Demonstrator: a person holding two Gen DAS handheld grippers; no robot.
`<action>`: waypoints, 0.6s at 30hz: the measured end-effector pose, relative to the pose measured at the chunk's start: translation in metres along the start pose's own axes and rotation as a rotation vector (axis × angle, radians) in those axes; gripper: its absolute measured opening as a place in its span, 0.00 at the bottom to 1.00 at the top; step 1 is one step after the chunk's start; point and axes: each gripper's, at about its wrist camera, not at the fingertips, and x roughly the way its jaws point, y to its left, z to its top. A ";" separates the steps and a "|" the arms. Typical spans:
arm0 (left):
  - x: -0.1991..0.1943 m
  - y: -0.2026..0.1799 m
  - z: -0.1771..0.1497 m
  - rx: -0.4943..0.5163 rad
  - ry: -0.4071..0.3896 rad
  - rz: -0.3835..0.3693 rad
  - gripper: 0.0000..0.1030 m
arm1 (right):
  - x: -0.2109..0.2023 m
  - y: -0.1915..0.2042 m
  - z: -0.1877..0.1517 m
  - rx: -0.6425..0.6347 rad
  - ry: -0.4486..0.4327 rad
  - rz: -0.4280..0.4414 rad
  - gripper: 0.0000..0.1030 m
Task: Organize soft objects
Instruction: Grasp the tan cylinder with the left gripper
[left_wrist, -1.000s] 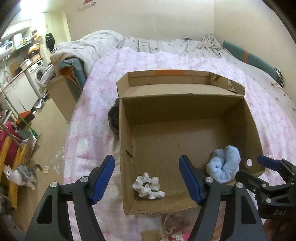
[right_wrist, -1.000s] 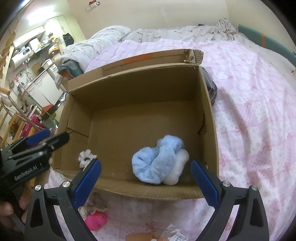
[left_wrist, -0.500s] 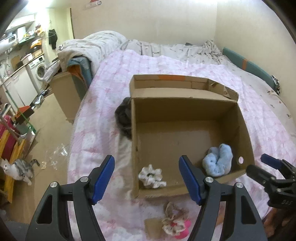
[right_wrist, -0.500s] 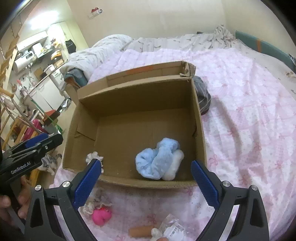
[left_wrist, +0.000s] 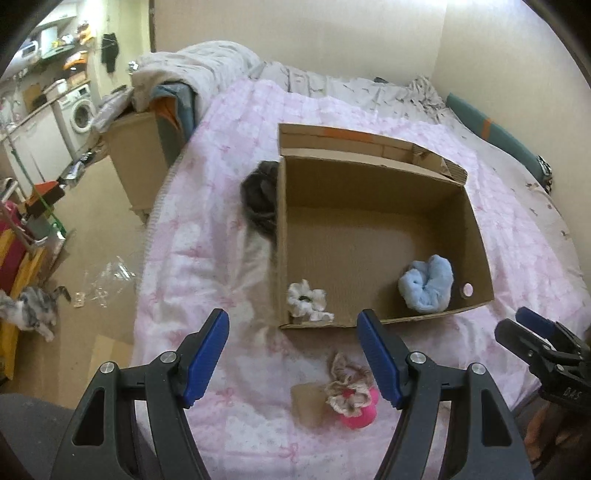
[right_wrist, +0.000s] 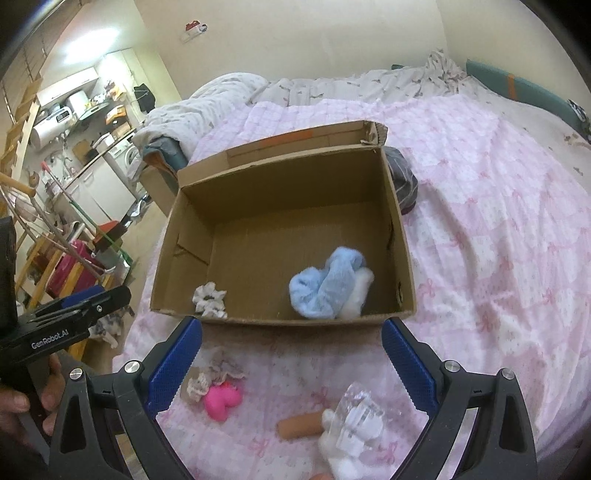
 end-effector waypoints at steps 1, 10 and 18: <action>-0.002 0.001 -0.002 0.000 -0.004 -0.008 0.67 | -0.001 0.000 -0.002 0.005 0.003 0.000 1.00; 0.012 0.011 -0.014 -0.063 0.094 0.018 0.67 | -0.006 0.009 -0.015 -0.002 0.014 -0.008 1.00; 0.078 0.023 -0.042 -0.151 0.405 -0.021 0.55 | 0.007 0.001 -0.019 0.051 0.065 -0.029 1.00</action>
